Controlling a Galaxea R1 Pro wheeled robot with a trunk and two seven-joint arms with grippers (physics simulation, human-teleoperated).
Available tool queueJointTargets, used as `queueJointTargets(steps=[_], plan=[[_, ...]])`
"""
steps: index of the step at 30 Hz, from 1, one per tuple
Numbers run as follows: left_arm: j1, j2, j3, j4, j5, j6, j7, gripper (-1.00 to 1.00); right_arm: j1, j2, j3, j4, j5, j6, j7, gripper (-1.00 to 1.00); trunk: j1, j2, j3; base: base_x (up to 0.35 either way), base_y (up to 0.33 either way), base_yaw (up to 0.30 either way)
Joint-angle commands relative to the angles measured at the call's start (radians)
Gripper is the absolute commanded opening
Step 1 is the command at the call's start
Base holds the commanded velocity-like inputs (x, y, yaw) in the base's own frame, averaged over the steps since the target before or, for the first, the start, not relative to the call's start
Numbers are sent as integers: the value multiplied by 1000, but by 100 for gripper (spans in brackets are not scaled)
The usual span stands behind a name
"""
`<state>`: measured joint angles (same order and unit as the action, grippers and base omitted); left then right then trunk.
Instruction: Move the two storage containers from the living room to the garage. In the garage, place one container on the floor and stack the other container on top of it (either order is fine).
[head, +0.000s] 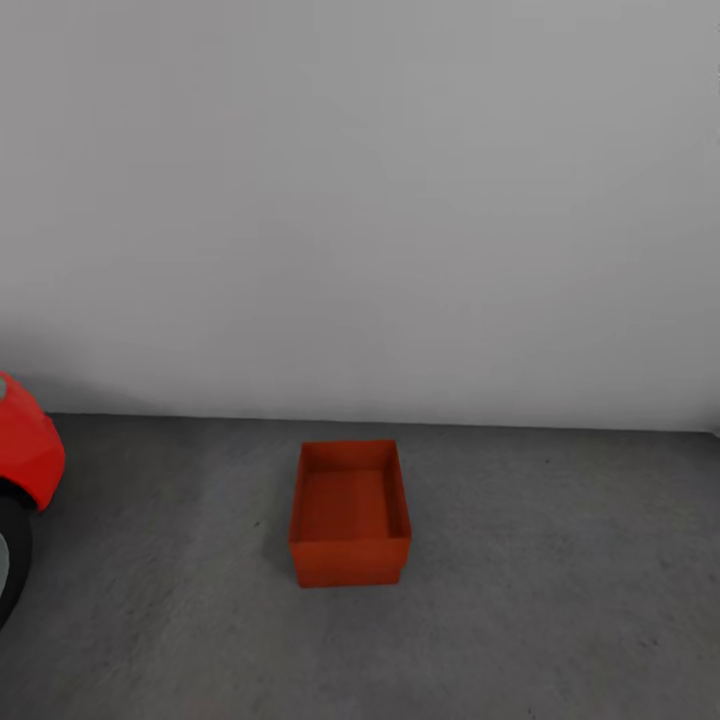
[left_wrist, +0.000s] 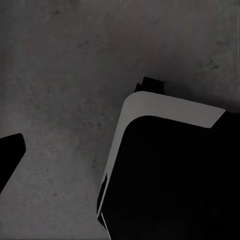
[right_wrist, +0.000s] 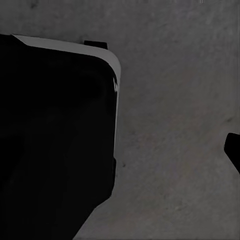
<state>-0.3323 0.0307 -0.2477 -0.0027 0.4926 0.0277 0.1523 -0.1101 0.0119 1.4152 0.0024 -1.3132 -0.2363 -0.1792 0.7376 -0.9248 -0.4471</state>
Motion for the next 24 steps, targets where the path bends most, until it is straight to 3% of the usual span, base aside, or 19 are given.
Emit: queueJointTargets(steps=[1,24], plan=[[-1,0,-8,0,7,3,3,100,0,1,9,0,-5,-4,-4,100,0,-1,1,0,0,0],[-1,0,-8,0,7,3,3,100,0,2,9,-1,-5,-9,-2,100,0,-1,37,0,0,0]])
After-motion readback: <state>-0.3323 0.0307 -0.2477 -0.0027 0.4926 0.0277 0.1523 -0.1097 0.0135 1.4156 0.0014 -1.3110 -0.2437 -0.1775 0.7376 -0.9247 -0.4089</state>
